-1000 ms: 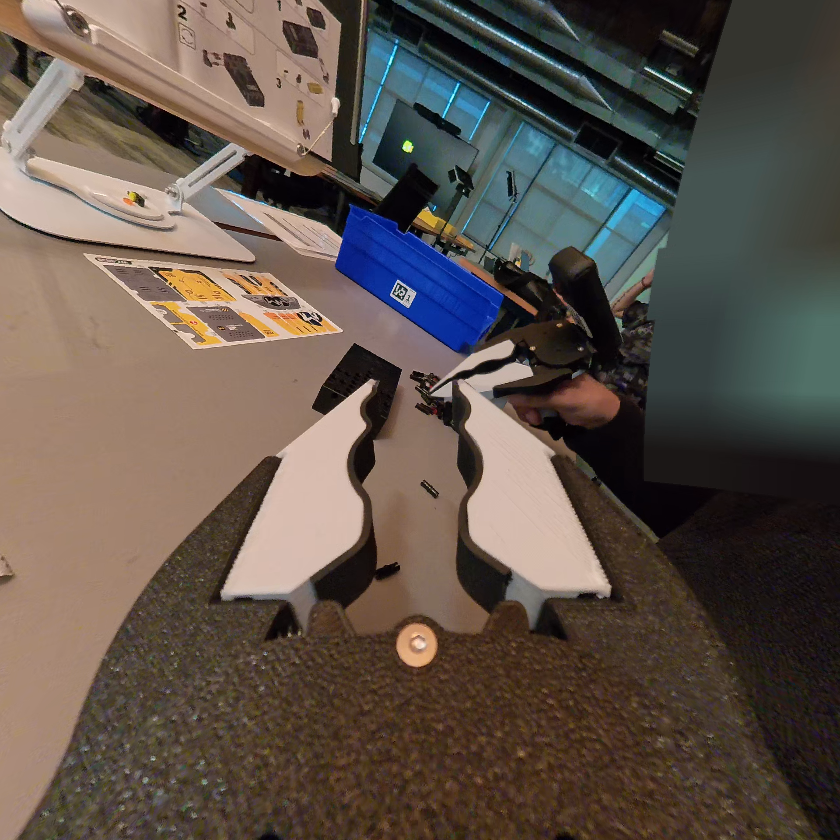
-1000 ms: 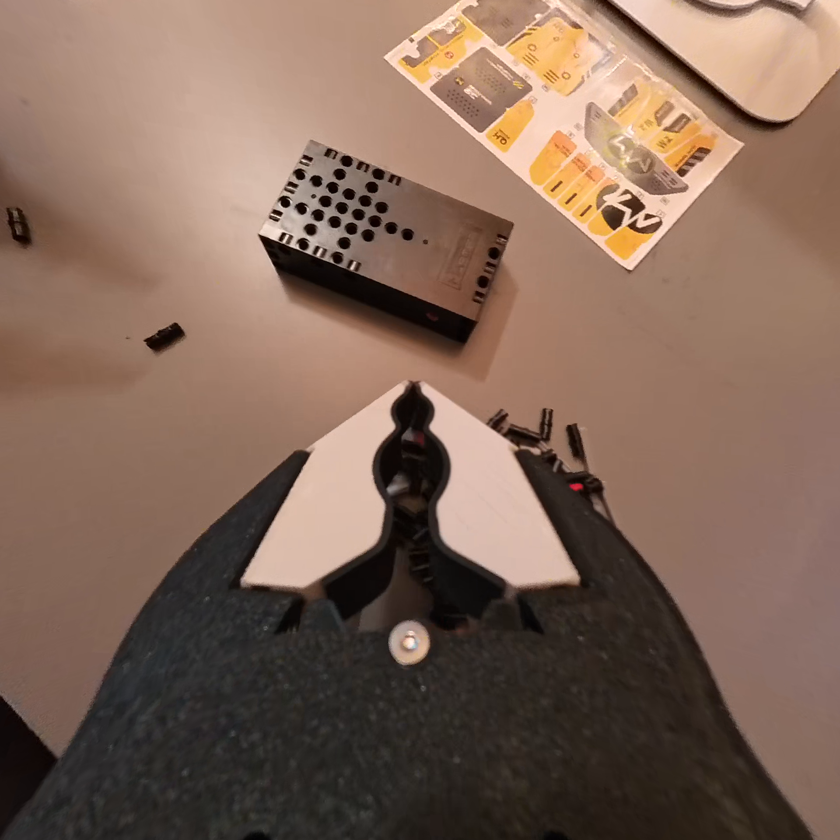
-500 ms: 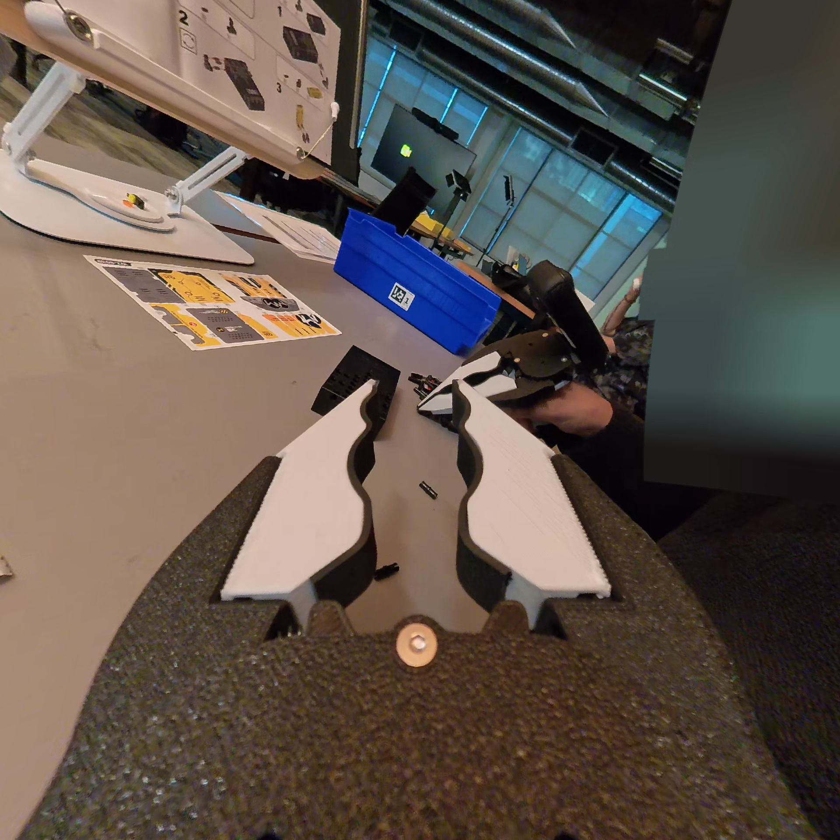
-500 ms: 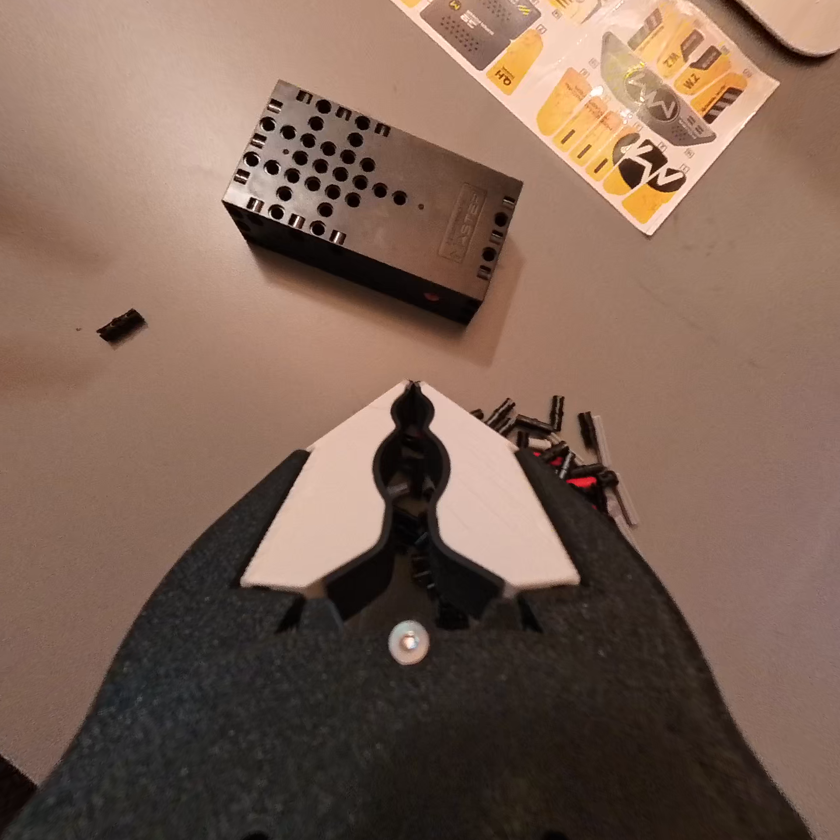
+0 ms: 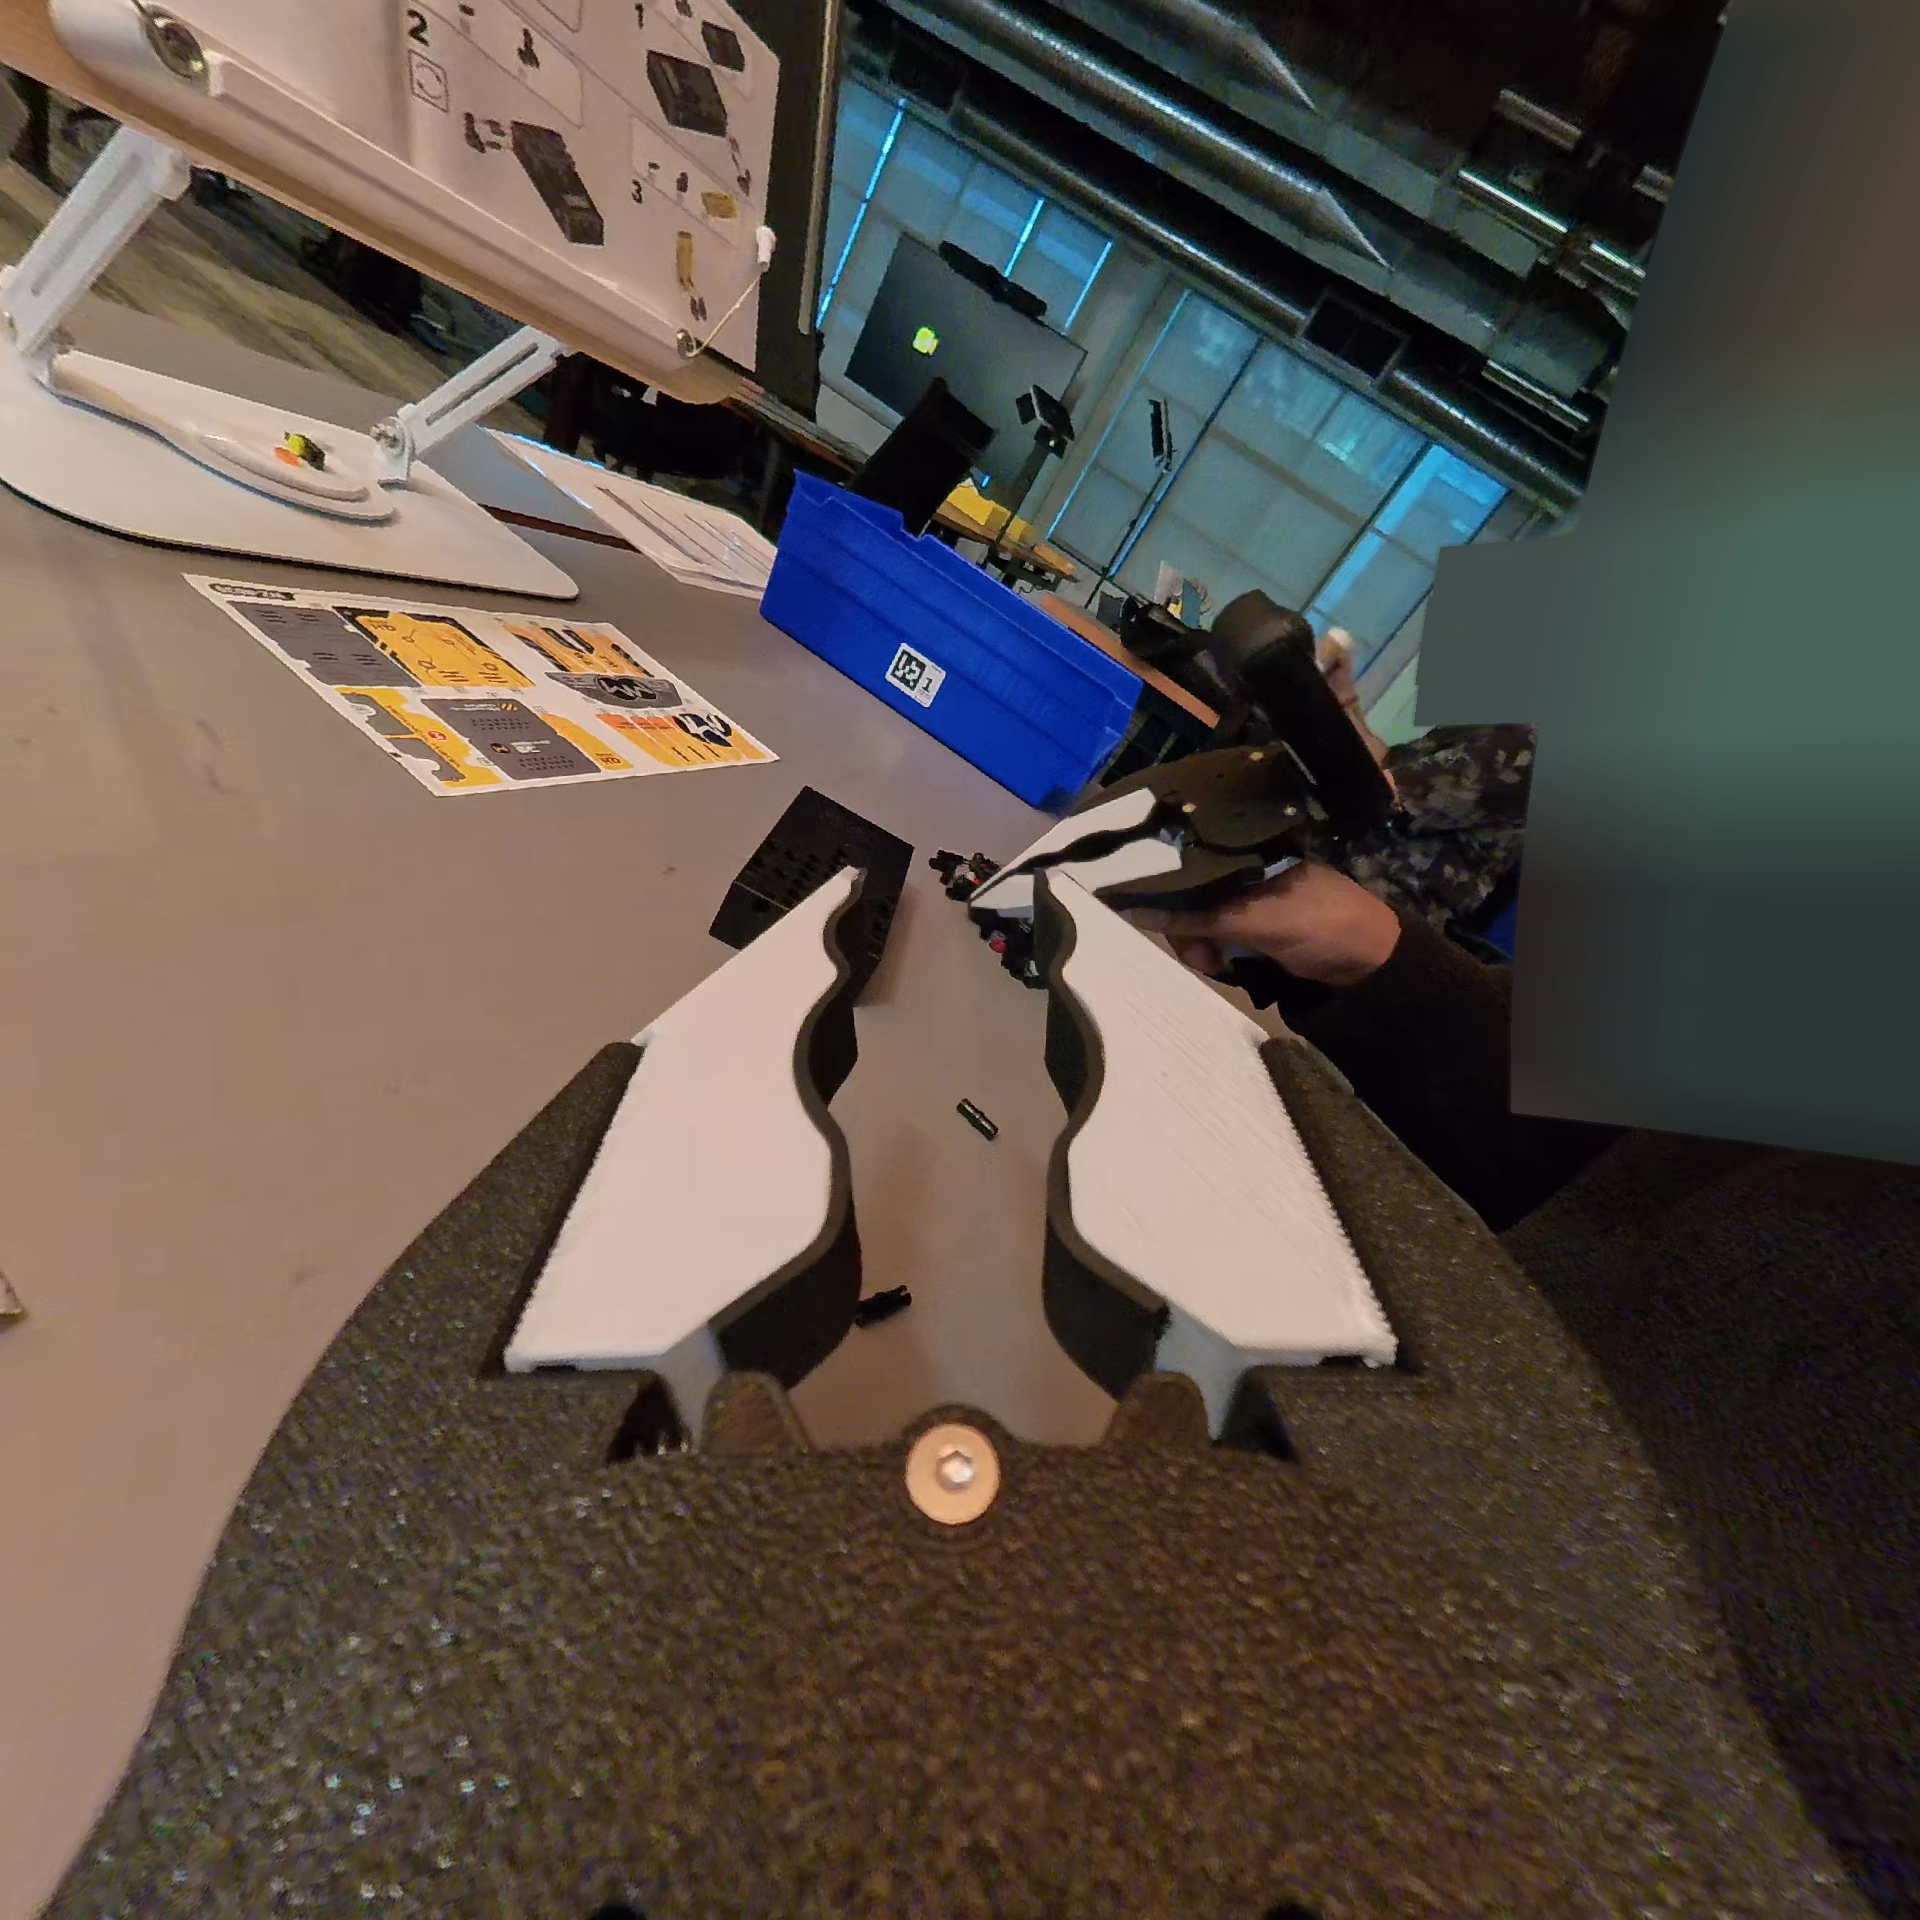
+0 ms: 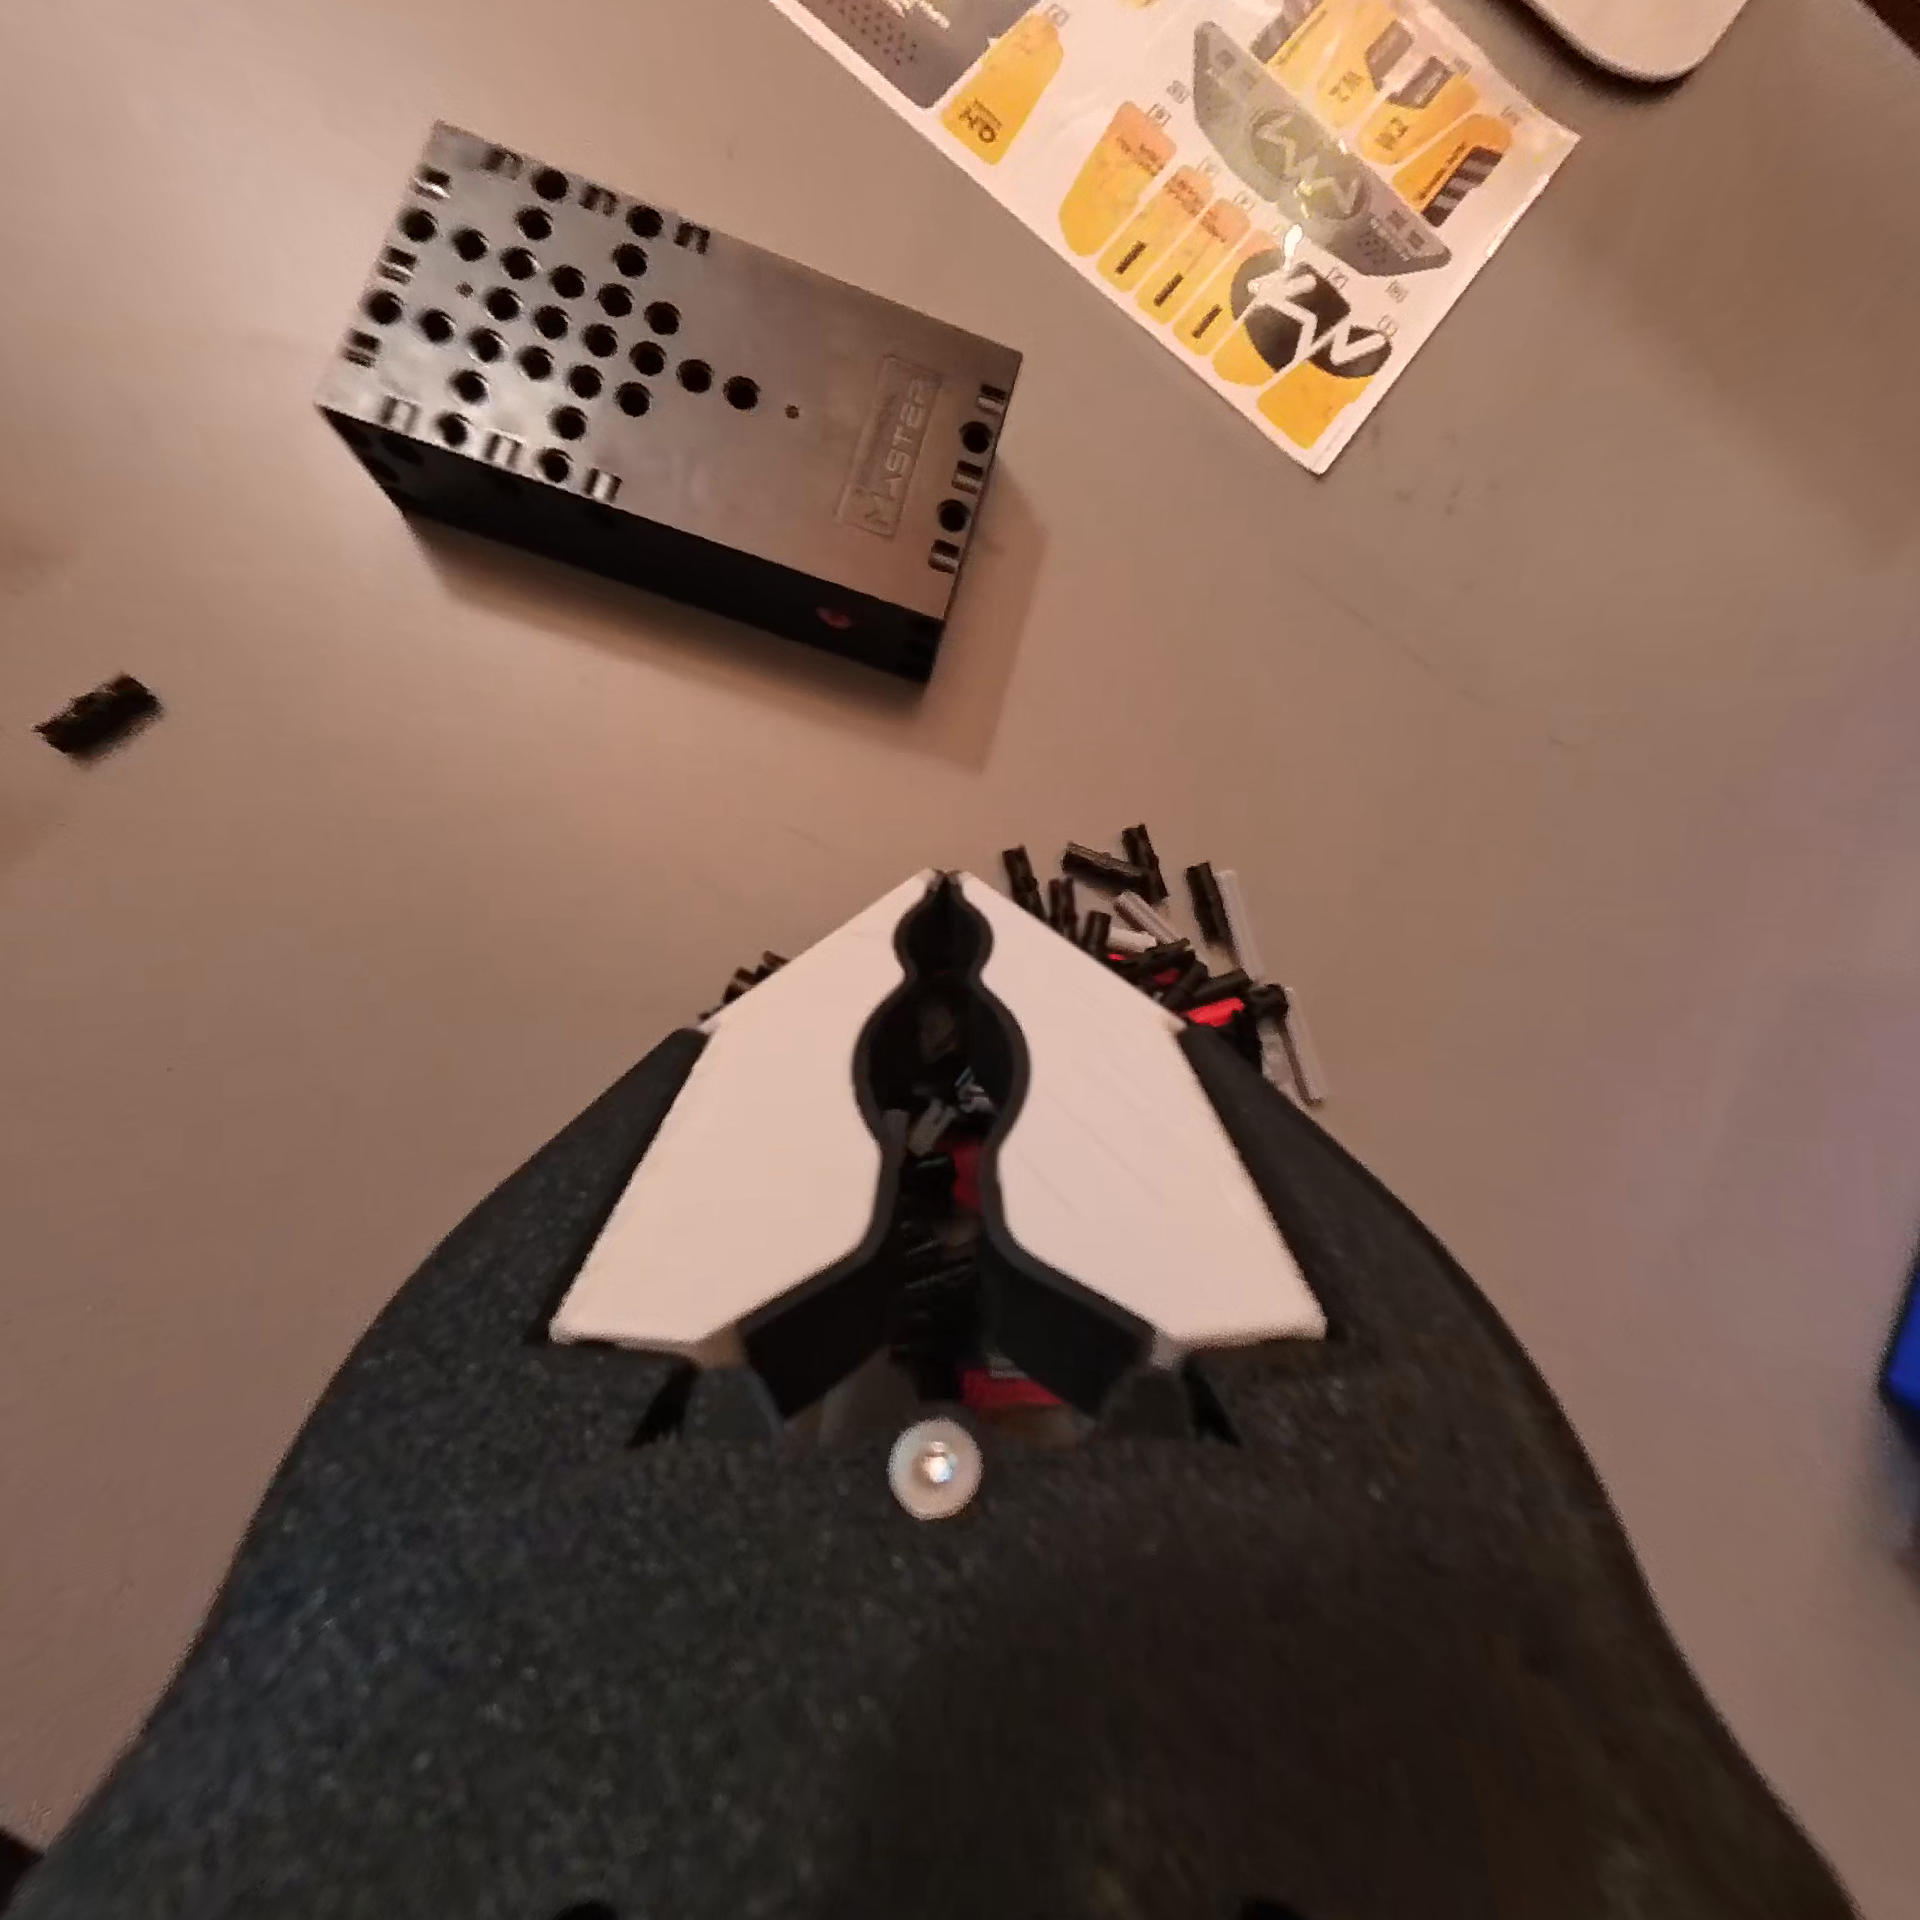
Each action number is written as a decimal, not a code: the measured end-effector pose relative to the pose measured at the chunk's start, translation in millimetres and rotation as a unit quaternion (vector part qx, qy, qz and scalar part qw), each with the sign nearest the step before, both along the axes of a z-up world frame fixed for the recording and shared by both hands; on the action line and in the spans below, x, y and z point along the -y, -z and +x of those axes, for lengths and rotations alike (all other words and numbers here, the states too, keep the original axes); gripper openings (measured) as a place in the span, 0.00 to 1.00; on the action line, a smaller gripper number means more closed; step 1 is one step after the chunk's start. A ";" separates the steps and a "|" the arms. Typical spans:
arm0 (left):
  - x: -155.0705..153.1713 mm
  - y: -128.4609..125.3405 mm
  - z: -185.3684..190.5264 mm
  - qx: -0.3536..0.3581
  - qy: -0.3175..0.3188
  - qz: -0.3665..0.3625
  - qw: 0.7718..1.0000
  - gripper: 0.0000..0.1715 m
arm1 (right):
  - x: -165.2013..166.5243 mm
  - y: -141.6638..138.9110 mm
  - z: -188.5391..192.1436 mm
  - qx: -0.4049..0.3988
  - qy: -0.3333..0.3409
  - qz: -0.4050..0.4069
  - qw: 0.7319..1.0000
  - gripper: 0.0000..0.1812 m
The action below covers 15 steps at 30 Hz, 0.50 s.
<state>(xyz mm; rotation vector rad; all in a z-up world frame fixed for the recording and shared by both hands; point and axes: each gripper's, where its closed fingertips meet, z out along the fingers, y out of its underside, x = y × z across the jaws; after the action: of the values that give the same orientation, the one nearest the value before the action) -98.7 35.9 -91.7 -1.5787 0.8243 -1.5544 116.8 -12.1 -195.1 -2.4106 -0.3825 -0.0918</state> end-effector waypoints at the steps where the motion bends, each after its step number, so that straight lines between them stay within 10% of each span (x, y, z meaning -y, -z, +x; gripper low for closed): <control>1: -0.1 0.1 0.0 0.000 0.000 0.000 1.000 0.18 | 0.4 -2.9 -3.2 -0.009 -0.005 0.007 1.000 0.00; 15: 0.3 0.1 0.7 0.000 0.002 -0.001 1.000 0.18 | 33.2 0.9 -49.3 -0.074 -0.057 0.025 0.995 0.00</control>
<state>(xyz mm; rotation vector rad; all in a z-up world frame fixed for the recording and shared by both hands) -98.1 35.7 -91.8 -1.5792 0.8251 -1.5592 67.5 -45.3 -196.1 -2.3227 -0.4426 0.1257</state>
